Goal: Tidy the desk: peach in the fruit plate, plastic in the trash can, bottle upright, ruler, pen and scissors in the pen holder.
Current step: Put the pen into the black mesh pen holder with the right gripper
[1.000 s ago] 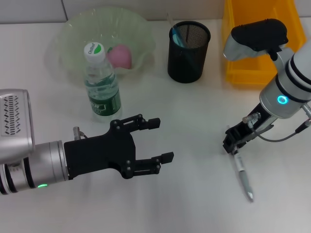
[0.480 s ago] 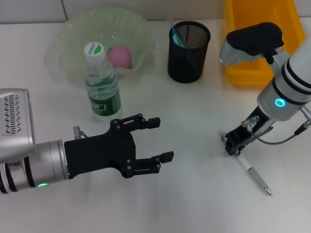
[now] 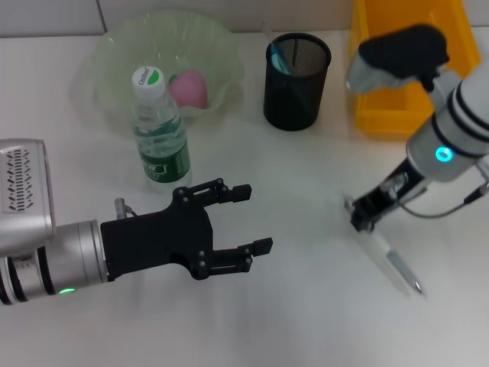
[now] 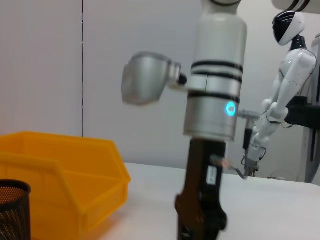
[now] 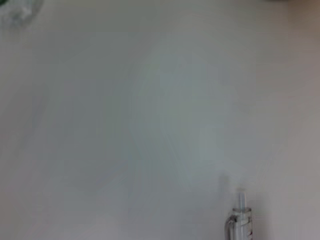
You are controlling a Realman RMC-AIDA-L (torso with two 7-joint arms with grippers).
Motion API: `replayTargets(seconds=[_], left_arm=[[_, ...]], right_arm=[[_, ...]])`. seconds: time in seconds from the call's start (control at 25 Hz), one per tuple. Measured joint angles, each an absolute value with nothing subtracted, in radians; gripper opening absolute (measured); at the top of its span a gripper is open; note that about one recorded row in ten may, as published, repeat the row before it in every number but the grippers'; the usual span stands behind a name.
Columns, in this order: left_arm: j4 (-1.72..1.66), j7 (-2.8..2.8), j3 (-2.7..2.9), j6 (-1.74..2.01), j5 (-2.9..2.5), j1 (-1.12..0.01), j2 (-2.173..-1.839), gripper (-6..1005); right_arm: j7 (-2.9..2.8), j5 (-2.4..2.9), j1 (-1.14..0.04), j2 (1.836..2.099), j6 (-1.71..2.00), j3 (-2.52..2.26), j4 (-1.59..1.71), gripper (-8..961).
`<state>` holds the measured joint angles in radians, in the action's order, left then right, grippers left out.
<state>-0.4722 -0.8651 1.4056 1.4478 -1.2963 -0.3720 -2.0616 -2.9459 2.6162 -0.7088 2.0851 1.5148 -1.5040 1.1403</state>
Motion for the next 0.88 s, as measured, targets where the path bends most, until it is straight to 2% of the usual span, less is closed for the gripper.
replayTargets(seconds=[0.24,0.44,0.48,0.64,0.68,0.84,0.88], left_arm=[[-0.472,-0.865,1.405,1.448,-1.296,-0.371,-2.063,798],[-0.469,-0.865,1.405,1.447,-1.296,-0.371,-2.063,798],[-0.468,-0.865,1.405,1.447,-1.296,-0.371,-2.063,798],[-0.467,-0.865,1.405,1.446,-1.296,-0.371,-2.065,798],[-0.467,-0.865,1.405,1.446,-1.296,-0.371,-2.065,798],[-0.467,-0.866,1.405,1.445,-1.296,-0.376,-2.065,798],[-0.467,-0.869,1.405,1.445,-1.296,-0.378,-2.065,798]], right_arm=[[-2.867,2.548,-0.614,2.083,1.465,-1.323,1.401,180],[-2.518,2.156,-0.473,2.083,1.083,-1.208,1.457,186],[-2.256,1.896,-0.440,2.081,0.916,-1.205,1.372,187],[-1.806,1.501,-0.447,2.081,0.803,-1.197,1.187,191],[-1.551,1.290,-0.468,2.081,0.809,-1.198,1.063,192],[-1.116,1.026,-0.523,2.085,0.887,-1.207,0.836,196],[-0.843,0.884,-0.582,2.086,0.973,-1.208,0.654,197]])
